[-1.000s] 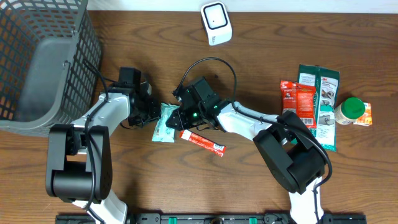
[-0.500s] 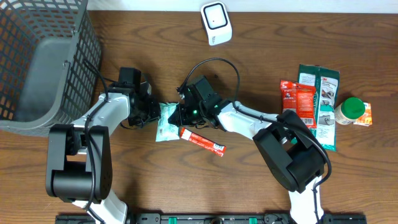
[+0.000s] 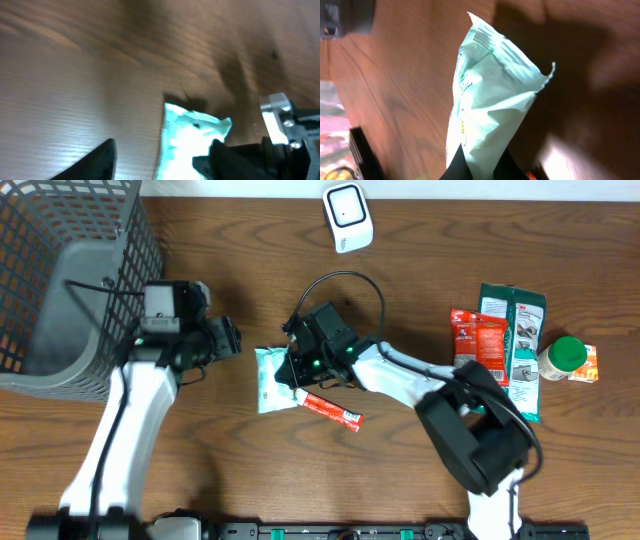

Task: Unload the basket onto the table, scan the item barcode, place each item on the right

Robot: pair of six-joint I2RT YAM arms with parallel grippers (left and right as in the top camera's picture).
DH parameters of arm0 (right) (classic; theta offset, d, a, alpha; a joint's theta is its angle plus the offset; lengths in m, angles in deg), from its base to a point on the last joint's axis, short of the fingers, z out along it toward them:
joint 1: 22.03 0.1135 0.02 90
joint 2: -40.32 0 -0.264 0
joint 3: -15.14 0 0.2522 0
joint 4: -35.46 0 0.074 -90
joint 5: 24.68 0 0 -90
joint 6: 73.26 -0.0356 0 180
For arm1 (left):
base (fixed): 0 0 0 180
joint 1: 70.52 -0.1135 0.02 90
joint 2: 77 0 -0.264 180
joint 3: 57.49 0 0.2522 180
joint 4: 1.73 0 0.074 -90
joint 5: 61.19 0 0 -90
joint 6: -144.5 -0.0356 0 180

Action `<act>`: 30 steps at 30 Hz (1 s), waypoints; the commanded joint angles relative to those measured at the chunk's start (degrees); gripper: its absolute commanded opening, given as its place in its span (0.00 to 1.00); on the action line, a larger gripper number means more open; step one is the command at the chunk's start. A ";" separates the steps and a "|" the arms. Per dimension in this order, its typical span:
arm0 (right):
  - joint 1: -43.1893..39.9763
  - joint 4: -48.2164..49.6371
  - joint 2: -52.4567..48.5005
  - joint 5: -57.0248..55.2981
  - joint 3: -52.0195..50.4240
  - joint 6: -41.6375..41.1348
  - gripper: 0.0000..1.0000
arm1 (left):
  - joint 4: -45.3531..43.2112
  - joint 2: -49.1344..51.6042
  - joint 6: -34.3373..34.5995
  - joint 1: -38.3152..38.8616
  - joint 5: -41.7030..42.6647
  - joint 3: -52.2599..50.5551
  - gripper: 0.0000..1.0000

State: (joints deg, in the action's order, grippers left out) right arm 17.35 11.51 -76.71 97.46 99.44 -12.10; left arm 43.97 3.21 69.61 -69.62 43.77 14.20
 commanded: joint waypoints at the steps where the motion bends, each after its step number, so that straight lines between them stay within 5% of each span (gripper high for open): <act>1: -0.94 -3.91 7.78 -4.35 -0.02 5.53 0.01 | 1.29 -5.20 -0.24 -0.24 -9.03 0.83 0.69; 4: -1.44 -10.47 12.37 -10.16 0.83 8.13 0.01 | 1.77 -8.17 -0.24 -0.24 -12.26 0.83 0.81; 12: -1.60 -28.13 19.56 -20.72 6.91 14.21 0.01 | 1.88 -8.83 -0.24 -0.24 -12.24 0.81 0.83; 22: -2.93 -61.22 19.41 -34.34 35.23 20.90 0.01 | 1.88 -8.79 -0.24 -0.24 -12.24 0.81 0.83; 30: -2.97 -71.71 18.43 -42.95 50.60 27.23 0.01 | 1.88 -8.79 -0.24 -0.24 -12.24 0.81 0.84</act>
State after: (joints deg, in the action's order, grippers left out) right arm 14.73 -58.26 -58.17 59.52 145.23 10.09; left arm 45.74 -5.64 69.66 -69.68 32.62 14.20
